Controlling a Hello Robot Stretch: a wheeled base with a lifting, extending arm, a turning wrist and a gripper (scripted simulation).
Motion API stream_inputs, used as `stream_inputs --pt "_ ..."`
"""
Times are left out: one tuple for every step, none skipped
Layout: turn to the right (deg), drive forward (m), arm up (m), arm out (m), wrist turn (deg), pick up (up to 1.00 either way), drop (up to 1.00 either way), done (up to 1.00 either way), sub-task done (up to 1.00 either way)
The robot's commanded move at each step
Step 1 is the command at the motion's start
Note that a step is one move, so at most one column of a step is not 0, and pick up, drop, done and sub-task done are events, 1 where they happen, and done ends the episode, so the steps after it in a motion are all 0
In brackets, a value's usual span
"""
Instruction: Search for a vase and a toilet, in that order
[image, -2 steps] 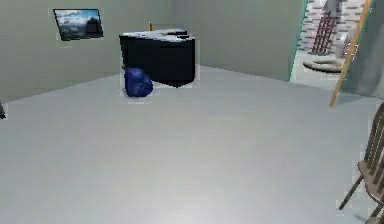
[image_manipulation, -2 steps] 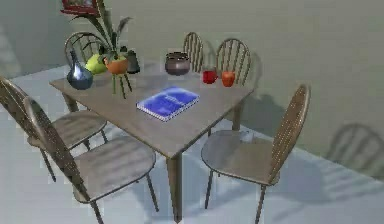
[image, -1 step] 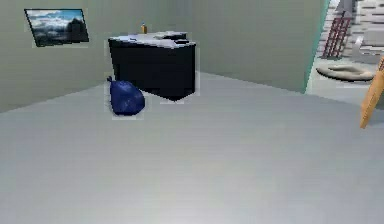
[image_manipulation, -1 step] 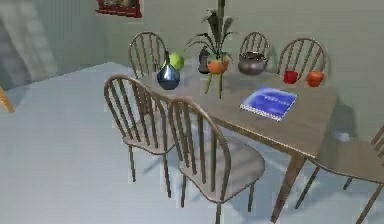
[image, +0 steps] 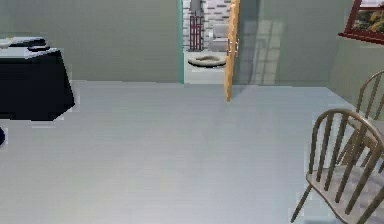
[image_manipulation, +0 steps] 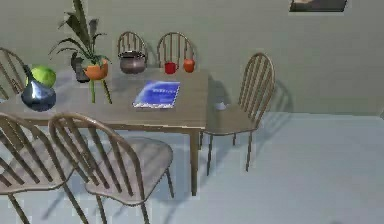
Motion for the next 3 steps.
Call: stream_inputs --pt "0.0 0.6 0.0 0.0 0.0 0.0 0.0 0.0 0.0" --pt "45.0 0.0 0.0 0.0 0.0 0.0 0.0 0.0 0.0" --pt "27.0 0.0 0.0 0.0 0.0 0.0 0.0 0.0 0.0"
